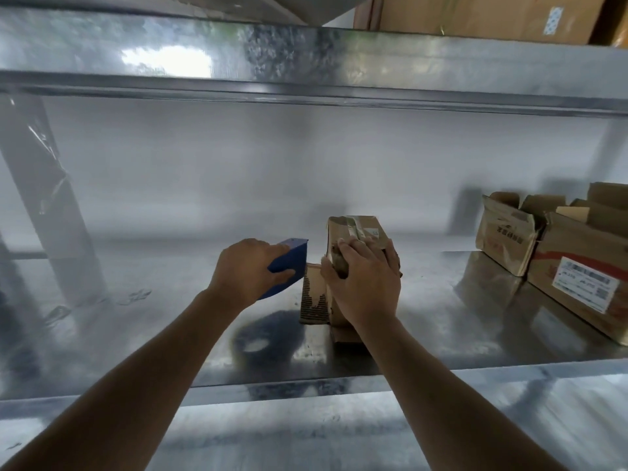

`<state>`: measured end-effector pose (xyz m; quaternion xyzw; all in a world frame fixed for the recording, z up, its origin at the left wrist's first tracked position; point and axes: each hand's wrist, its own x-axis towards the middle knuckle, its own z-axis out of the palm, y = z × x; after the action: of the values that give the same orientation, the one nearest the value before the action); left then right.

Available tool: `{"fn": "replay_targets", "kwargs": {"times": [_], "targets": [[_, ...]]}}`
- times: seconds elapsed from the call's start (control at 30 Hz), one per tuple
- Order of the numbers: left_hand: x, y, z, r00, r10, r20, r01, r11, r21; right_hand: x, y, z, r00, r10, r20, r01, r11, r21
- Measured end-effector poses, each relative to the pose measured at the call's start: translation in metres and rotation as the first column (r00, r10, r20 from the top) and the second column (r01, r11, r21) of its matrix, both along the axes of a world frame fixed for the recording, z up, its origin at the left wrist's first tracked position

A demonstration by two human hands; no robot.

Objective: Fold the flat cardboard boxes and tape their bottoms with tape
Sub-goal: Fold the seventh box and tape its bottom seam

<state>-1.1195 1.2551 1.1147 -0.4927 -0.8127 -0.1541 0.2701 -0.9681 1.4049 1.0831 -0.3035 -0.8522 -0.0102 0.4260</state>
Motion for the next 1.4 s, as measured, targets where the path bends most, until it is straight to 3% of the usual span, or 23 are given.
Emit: {"fn": "replay_targets", "kwargs": {"times": [0.2, 0.37, 0.63, 0.8, 0.9, 1.0, 1.13, 1.3, 1.4], "targets": [[-0.002, 0.006, -0.025, 0.999, 0.054, 0.01, -0.052, 0.993, -0.107, -0.003, -0.001, 0.002, 1.0, 0.002, -0.03, -0.002, 1.0, 0.009], [-0.003, 0.012, -0.042, 0.998, 0.0, 0.067, 0.005, 0.998, -0.067, -0.002, 0.001, 0.006, 0.999, 0.016, -0.045, -0.017, 1.0, -0.022], [0.015, 0.022, -0.03, 0.978, 0.025, 0.207, -0.004, 0.995, -0.103, 0.013, 0.007, 0.0, 0.988, 0.096, -0.124, -0.093, 0.995, 0.032], [0.025, 0.023, -0.019, 0.978, 0.081, 0.194, -0.04, 0.978, -0.204, 0.024, 0.014, 0.0, 0.989, 0.105, -0.108, -0.098, 0.993, 0.069], [0.03, 0.024, -0.014, 0.988, 0.11, 0.107, -0.083, 0.97, -0.228, 0.031, 0.017, 0.001, 0.989, 0.109, -0.101, -0.106, 0.994, 0.036], [0.036, 0.025, -0.007, 0.969, 0.053, 0.243, -0.029, 0.994, -0.101, 0.04, 0.019, 0.004, 0.989, 0.111, -0.097, -0.114, 0.993, -0.024], [0.053, 0.032, 0.008, 0.913, -0.076, 0.401, 0.103, 0.994, -0.047, 0.051, 0.027, 0.009, 0.991, 0.11, -0.076, -0.124, 0.966, -0.228], [0.057, 0.045, 0.013, 0.921, -0.23, 0.316, 0.245, 0.97, -0.008, 0.06, 0.037, 0.007, 0.974, 0.203, -0.098, -0.225, 0.903, -0.365], [0.06, 0.051, 0.012, 0.938, -0.243, 0.248, 0.264, 0.963, -0.055, 0.067, 0.041, 0.006, 0.961, 0.24, -0.137, -0.275, 0.872, -0.405]]}}
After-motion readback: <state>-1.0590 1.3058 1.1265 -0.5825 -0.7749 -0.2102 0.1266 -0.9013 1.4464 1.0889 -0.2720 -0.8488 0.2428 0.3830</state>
